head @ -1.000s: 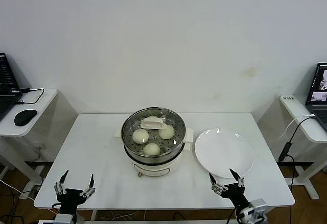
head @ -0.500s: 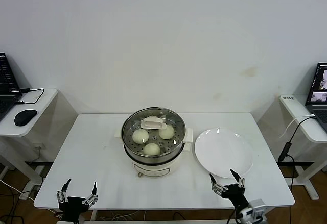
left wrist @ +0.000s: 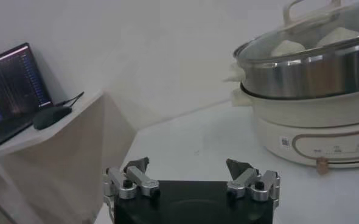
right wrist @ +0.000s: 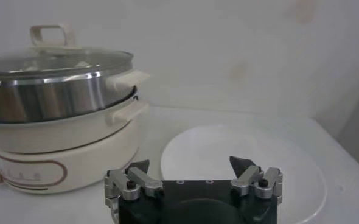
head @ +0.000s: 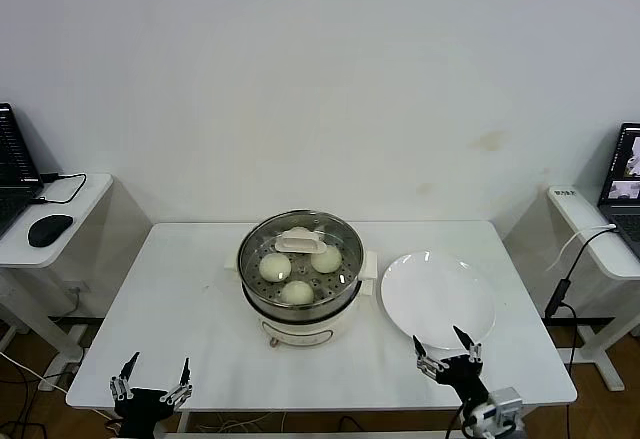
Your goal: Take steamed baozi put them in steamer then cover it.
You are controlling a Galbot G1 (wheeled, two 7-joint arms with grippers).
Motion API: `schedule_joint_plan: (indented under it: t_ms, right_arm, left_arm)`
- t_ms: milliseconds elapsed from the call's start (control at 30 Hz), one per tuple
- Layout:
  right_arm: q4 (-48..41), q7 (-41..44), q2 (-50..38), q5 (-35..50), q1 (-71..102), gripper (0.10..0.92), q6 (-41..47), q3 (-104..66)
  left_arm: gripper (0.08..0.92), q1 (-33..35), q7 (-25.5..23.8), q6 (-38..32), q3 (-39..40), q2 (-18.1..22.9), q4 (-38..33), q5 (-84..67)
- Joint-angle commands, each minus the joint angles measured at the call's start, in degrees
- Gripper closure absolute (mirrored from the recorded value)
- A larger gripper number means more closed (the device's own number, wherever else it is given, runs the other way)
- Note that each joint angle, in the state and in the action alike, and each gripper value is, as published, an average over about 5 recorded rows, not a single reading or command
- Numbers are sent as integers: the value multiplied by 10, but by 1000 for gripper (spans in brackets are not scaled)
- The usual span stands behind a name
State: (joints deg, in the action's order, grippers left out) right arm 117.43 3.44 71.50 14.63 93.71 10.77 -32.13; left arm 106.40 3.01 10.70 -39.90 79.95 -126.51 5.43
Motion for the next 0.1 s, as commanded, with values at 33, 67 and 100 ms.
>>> schedule_joint_plan:
  t_ms: [33,67,100]
  right_arm:
    - [-4,2,4,-11,-3,203,-6,0]
    - [-4,2,4,-12,-3,203,-6,0]
    - [-4,2,4,-12,-4,203,-6,0]
  left_arm:
    - [177,4,2,-4,0,2,-3,-3]
    - [177,5,2,-5,0,2,-3,-3]
    - [177,5,2,-6,0,2,-3,-3]
